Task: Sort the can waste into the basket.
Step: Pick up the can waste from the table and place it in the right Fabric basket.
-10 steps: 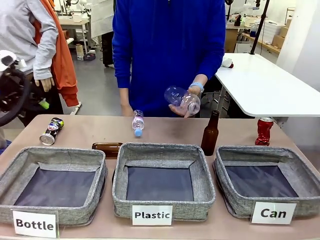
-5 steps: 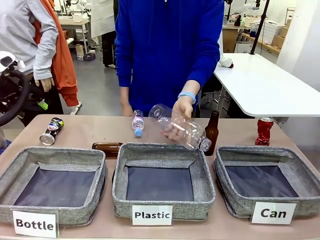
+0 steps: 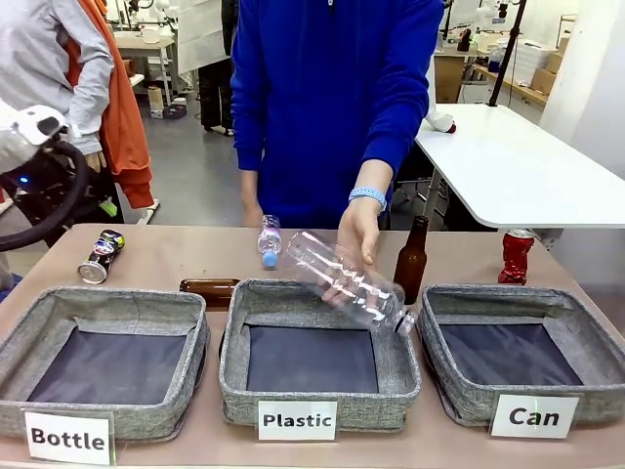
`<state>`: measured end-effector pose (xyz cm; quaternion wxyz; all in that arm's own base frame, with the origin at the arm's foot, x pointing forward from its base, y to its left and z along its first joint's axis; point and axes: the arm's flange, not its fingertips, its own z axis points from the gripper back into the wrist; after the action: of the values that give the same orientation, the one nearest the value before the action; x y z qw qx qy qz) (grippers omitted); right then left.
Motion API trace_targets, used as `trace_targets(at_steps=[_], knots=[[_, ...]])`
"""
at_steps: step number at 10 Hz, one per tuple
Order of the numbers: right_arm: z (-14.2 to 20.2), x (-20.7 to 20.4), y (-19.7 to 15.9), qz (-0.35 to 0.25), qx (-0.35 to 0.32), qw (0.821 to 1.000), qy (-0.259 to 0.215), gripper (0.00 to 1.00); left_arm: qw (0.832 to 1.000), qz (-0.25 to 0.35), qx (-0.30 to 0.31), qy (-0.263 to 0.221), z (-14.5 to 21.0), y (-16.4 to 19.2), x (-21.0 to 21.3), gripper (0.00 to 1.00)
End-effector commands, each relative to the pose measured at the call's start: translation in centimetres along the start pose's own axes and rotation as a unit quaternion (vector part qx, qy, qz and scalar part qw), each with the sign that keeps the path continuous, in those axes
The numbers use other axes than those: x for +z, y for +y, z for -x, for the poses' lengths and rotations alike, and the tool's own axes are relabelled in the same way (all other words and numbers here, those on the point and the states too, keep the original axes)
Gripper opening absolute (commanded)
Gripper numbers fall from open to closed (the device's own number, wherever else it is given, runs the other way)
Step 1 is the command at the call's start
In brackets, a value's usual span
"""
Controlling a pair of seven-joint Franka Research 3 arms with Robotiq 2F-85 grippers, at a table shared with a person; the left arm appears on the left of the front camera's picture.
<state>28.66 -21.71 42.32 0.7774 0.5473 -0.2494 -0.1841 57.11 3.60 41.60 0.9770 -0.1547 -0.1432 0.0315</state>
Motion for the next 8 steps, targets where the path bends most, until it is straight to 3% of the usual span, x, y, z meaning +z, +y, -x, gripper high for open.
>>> trace_targets(at_steps=[1,4,8], knots=[[-0.3,0.1,0.2,-0.007,0.003,1.000,-0.003,1.00,0.998,-0.023,0.015,0.048,-3.6,0.2,-2.4,1.00],[-0.3,0.1,0.2,-0.007,0.003,1.000,-0.003,1.00,0.994,-0.071,0.027,0.082,-6.4,0.9,-7.6,1.00],[-0.3,0.1,0.2,-0.007,0.003,1.000,-0.003,1.00,0.987,-0.127,0.040,0.094,-6.5,1.9,-11.2,1.00]])
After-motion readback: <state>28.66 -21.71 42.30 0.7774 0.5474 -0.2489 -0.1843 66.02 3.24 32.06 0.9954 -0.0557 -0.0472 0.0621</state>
